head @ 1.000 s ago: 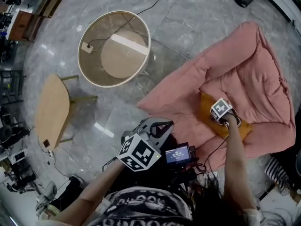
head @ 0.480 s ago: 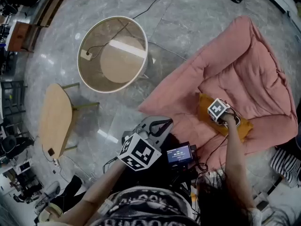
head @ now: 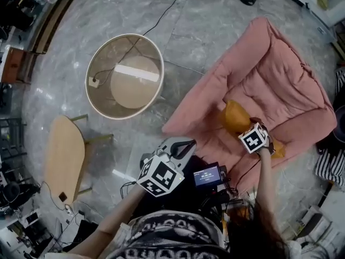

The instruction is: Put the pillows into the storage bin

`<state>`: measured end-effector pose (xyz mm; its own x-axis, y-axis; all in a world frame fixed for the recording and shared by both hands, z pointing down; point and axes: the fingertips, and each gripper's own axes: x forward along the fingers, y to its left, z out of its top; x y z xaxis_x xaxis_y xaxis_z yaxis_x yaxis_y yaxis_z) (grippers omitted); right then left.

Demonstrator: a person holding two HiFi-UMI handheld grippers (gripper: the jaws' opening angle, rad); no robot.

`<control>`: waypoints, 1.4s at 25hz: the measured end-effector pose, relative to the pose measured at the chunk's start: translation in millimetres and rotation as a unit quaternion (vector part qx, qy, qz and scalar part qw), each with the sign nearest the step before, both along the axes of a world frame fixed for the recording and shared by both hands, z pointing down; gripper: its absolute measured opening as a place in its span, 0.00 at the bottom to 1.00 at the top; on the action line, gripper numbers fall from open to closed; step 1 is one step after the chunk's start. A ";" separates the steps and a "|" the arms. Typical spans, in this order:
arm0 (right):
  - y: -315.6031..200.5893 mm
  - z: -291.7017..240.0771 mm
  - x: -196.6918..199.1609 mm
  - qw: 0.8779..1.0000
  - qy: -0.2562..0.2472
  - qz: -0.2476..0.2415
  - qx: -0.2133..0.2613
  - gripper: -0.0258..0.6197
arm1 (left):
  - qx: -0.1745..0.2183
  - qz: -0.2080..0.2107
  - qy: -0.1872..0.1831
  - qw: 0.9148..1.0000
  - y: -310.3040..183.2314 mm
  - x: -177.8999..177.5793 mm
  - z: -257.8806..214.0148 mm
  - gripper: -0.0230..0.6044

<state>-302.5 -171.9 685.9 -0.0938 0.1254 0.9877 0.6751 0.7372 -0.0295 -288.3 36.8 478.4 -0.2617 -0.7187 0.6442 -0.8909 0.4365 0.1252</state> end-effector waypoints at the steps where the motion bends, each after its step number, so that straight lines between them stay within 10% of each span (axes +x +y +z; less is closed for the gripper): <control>1: 8.5 -13.5 1.2 0.999 -0.017 0.026 -0.015 0.63 | 0.000 0.006 -0.002 1.000 7.0 4.4 -1.1 0.06; 13: 126.5 -103.1 60.6 0.953 -0.177 0.221 -0.110 0.58 | 0.024 0.033 -0.036 0.999 110.7 41.2 -8.8 0.06; 23: 161.1 -153.0 151.5 0.903 -0.233 0.351 -0.089 0.58 | 0.053 0.098 0.004 0.994 150.4 88.2 5.2 0.06; 35: 107.6 -176.9 315.1 0.842 -0.234 0.486 -0.018 0.58 | 0.075 0.274 -0.017 0.958 58.6 156.7 -12.4 0.06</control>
